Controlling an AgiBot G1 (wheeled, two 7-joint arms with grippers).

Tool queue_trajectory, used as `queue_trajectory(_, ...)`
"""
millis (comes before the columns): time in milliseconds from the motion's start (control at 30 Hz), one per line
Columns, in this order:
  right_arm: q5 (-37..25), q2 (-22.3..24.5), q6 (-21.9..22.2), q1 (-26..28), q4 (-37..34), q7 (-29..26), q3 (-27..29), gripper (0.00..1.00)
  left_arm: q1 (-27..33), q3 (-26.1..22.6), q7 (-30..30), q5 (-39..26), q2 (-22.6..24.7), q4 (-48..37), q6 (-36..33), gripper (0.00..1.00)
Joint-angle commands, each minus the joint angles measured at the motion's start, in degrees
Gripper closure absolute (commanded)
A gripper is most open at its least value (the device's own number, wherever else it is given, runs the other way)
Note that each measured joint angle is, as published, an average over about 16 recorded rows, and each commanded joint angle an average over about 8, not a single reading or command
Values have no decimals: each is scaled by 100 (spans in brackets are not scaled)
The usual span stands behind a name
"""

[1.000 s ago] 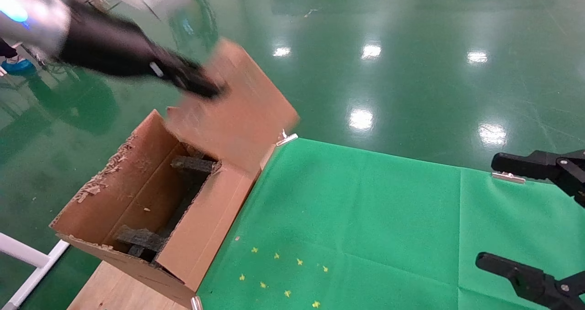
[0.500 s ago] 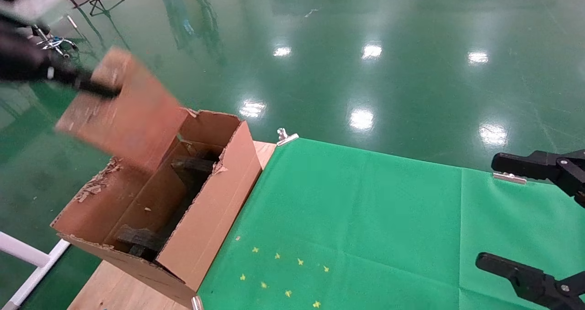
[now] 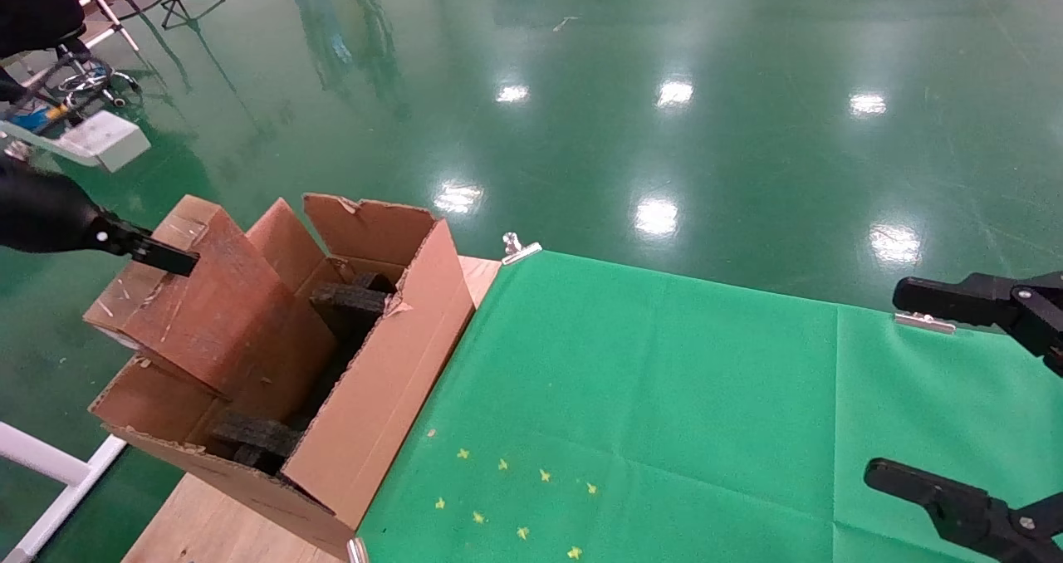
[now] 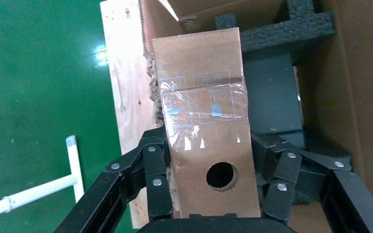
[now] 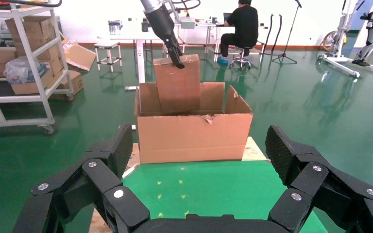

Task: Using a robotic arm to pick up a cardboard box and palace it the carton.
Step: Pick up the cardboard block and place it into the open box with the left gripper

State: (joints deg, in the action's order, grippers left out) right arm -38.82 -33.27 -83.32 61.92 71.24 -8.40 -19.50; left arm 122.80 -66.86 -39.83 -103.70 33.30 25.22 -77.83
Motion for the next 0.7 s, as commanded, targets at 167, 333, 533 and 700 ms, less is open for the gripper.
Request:
queue_trajectory(167,0,0,0,0,0,0,0,0,-319,17,310,62,161,-555,513,100)
queue_trajectory(333,0,0,0,0,0,0,0,0,-605,35,551,117,403,-984,961,100)
queue_trajectory(533,0,0,0,0,0,0,0,0,-937,57,711,192,709,-1487,1266,100)
queue_trajectory(700,0,0,0,0,0,0,0,0,-1173,79,815,255,888,-1830,1345,100)
